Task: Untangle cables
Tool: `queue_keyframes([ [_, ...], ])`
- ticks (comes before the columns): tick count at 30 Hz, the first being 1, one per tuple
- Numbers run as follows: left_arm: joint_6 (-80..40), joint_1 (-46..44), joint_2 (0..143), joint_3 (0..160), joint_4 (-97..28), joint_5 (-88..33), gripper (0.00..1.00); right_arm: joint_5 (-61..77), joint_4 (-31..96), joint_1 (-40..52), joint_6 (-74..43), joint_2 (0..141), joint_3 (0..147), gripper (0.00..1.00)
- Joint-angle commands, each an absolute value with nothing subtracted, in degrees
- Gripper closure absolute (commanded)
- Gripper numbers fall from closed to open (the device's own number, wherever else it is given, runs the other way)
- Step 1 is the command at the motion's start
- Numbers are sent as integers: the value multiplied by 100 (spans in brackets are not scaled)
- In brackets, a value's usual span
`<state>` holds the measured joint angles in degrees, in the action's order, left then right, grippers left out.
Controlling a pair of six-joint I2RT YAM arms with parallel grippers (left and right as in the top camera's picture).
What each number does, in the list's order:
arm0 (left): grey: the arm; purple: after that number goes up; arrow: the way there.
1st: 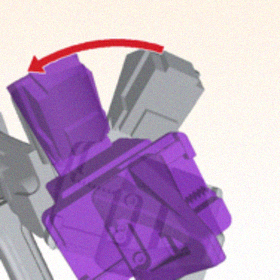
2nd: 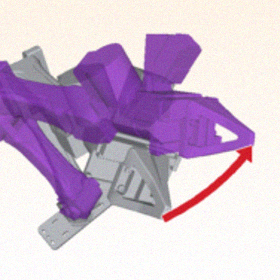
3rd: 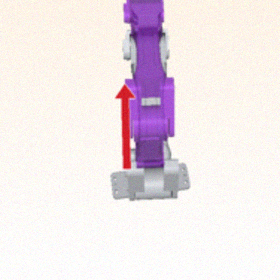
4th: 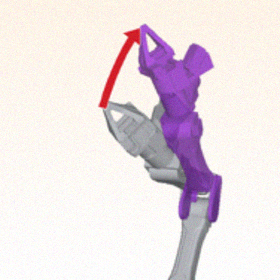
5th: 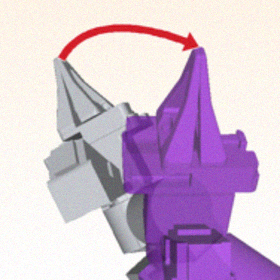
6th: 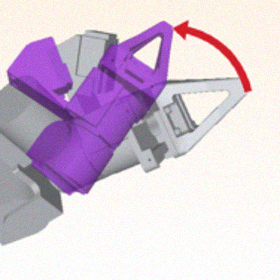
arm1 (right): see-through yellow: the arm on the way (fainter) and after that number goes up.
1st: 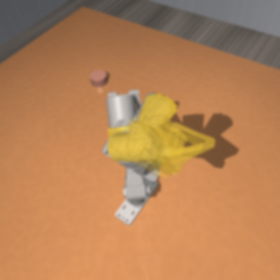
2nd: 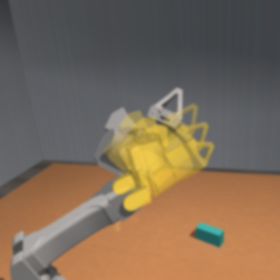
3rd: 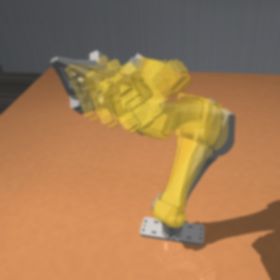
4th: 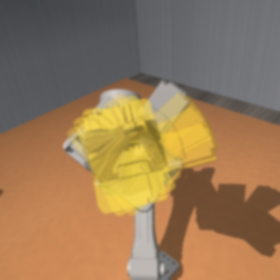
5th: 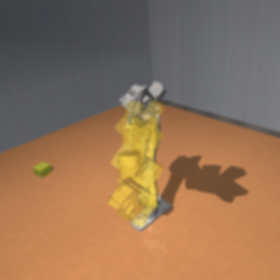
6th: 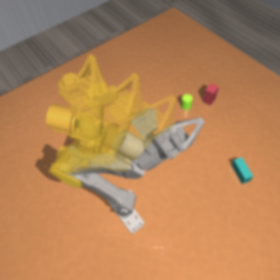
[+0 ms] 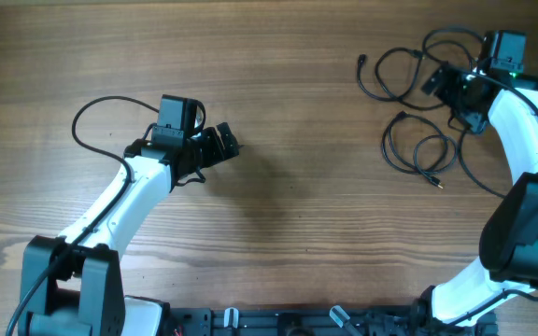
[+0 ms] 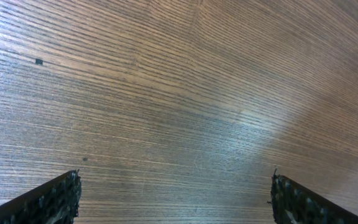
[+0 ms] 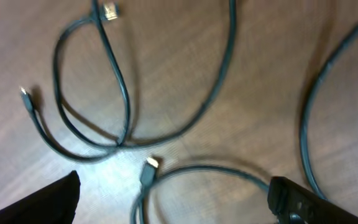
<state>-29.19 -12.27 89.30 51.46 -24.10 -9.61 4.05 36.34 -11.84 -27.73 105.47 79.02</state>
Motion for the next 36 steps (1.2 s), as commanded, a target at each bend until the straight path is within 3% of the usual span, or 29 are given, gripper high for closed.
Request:
queue_keyframes([
  [1,-2871,-1205,8969,5153,-2410,-888,0,478,3468,-1197,-2705,10495,7977,0],
  [36,-2871,-1205,8969,5153,-2410,-888,0,478,3382,-1197,-2703,10525,7937,0],
])
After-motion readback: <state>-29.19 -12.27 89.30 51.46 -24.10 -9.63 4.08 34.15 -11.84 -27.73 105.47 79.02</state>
